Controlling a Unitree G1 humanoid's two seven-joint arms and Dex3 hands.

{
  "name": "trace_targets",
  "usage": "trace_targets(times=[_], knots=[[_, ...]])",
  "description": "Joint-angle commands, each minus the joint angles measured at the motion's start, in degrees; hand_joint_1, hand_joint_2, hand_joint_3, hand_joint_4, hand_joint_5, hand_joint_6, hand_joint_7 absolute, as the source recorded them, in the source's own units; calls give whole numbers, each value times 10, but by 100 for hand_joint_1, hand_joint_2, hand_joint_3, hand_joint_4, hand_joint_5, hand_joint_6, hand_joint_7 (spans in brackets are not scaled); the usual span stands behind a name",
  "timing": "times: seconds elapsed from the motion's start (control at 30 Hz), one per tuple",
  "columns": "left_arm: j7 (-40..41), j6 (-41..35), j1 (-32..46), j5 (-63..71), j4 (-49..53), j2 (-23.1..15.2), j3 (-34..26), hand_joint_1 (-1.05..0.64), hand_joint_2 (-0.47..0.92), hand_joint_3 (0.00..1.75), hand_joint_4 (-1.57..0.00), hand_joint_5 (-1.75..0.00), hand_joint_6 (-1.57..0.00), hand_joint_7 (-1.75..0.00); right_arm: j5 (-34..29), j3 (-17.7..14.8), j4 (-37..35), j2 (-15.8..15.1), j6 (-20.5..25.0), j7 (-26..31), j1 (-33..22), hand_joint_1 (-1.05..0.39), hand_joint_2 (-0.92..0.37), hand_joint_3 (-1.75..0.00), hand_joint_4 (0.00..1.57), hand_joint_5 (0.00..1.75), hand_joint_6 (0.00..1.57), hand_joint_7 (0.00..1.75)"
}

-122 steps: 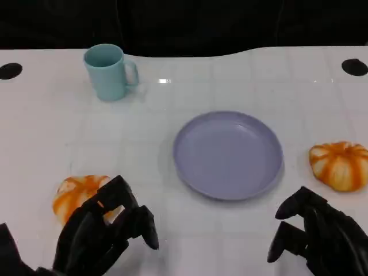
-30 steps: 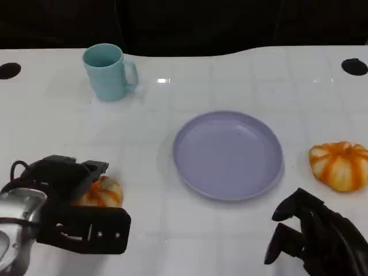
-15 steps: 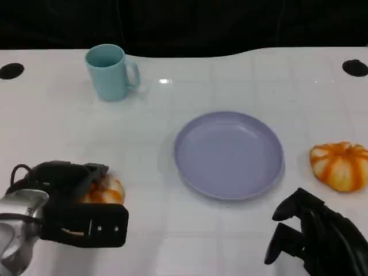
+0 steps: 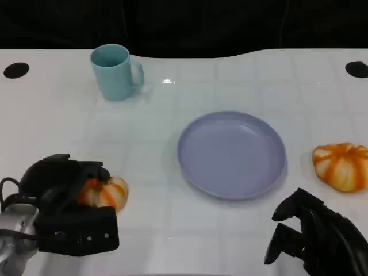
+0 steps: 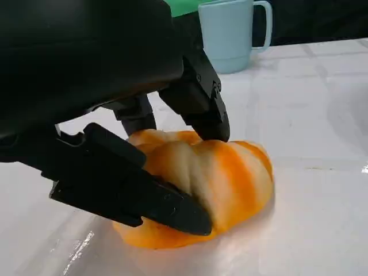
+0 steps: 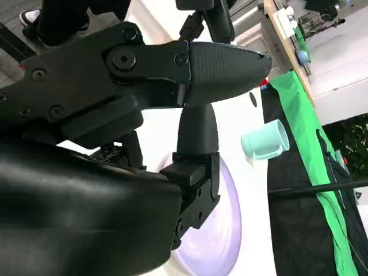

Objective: Grasp the bread from the table and place it into the plate.

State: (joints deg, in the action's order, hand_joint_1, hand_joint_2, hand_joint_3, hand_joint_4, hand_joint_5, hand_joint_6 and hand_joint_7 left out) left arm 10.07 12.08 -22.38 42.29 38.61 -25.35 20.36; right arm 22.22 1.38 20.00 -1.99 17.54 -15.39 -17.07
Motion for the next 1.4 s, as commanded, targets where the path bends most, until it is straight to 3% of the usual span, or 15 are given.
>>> trace_targets(times=[0.03, 0.33, 0.4, 0.5, 0.57, 0.67, 1.03, 1.23, 1.4], knots=[[43, 12, -1, -11, 2, 8, -5, -28, 86, 51, -87, -173, -64, -166, 4, -7, -1, -4, -8, -3, 0, -52, -92, -51, 62, 175, 40, 169], [62, 28, 10, -37, -19, 12, -19, -27, 86, 55, -86, -175, -60, -175, 4, -8, 1, -3, -3, 0, 0, -52, -92, -50, 63, 175, 41, 168], [73, 34, 20, -51, -41, 17, -31, -23, 72, 71, -85, -175, -63, -175, 3, -8, 2, -3, -1, 2, 0, -51, -92, -50, 63, 175, 41, 168], [61, 33, 31, -76, -67, 24, -46, -22, 68, 77, -85, -175, -63, -175, 3, -8, 3, -3, 0, 3, 0, -51, -92, -49, 63, 175, 41, 168], [43, 32, 42, -106, -100, 30, -63, -20, 54, 115, -86, -175, -70, -175, -2, -7, -1, -5, -6, 0, 1, -50, -92, -51, 62, 175, 40, 170], [15, 25, 49, -129, -138, 32, -74, -19, 47, 128, -87, -175, -71, -175, -3, -7, -3, -4, -6, 2, 2, -51, -92, -51, 62, 175, 40, 170], [-82, -42, 6, -155, -224, 36, -95, -21, 46, 124, -84, -175, -70, -175, 2, -11, -10, -3, -10, -5, 2, -51, -92, -49, 62, 175, 40, 170], [-98, -42, -13, -170, -224, 52, -95, -18, 48, 127, -88, -175, -74, -175, 2, -12, -9, -4, -9, -6, 1, -51, -92, -50, 63, 175, 41, 170], [-91, -27, -33, -159, -211, 66, -84, -17, 42, 124, -85, -175, -70, -175, 3, -12, -8, -5, -10, -10, -1, -51, -92, -51, 63, 175, 41, 171]])
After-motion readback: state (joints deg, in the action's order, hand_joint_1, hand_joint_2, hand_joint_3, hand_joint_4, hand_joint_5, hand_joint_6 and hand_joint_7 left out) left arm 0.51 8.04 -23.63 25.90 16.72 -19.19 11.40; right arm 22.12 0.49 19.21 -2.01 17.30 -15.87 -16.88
